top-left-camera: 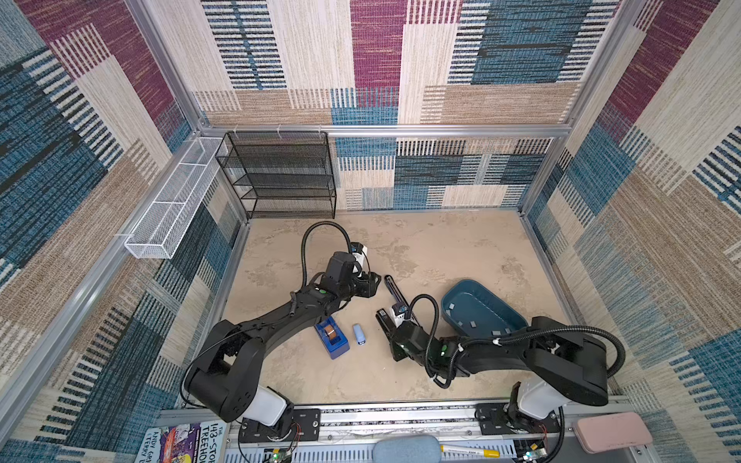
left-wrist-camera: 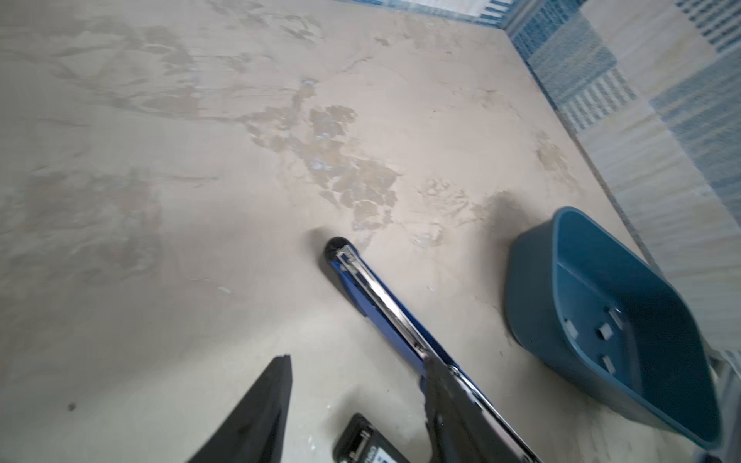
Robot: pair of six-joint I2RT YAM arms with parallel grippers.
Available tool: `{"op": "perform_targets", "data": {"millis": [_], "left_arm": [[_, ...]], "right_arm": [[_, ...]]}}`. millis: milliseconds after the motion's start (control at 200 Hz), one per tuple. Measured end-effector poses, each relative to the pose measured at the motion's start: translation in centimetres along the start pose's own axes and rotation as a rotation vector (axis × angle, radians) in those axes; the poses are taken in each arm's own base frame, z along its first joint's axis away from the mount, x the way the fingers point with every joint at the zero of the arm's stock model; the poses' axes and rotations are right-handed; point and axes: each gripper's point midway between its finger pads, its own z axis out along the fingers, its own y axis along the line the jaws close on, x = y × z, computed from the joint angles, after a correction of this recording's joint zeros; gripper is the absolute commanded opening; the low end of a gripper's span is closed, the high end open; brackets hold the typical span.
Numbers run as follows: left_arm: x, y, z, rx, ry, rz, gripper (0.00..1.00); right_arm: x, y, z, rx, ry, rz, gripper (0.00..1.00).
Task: Load the staples into the stapler
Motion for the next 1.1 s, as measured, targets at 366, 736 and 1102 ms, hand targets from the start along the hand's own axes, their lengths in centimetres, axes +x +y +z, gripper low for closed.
{"op": "perform_targets", "data": {"millis": [366,736,1102], "left_arm": [[-0.1,5.0,-2.3,-0.189,-0.052,-0.102,0.64],[0.2,5.2,-2.7,-0.189,-0.065,-0.116,0.66],[0.0,4.7,-4.3,-0.150,-0.137,-0.112,0.72]], "right_arm": [[-3.1,1.9,4.5,0.060,-0.017,0.042,0.19],[-5.2,4.0,7.0,0.048,-0.013,0.079,0.34],[-5.9,3.6,3.5,0.025,0.005,0.100,0.65]]}}
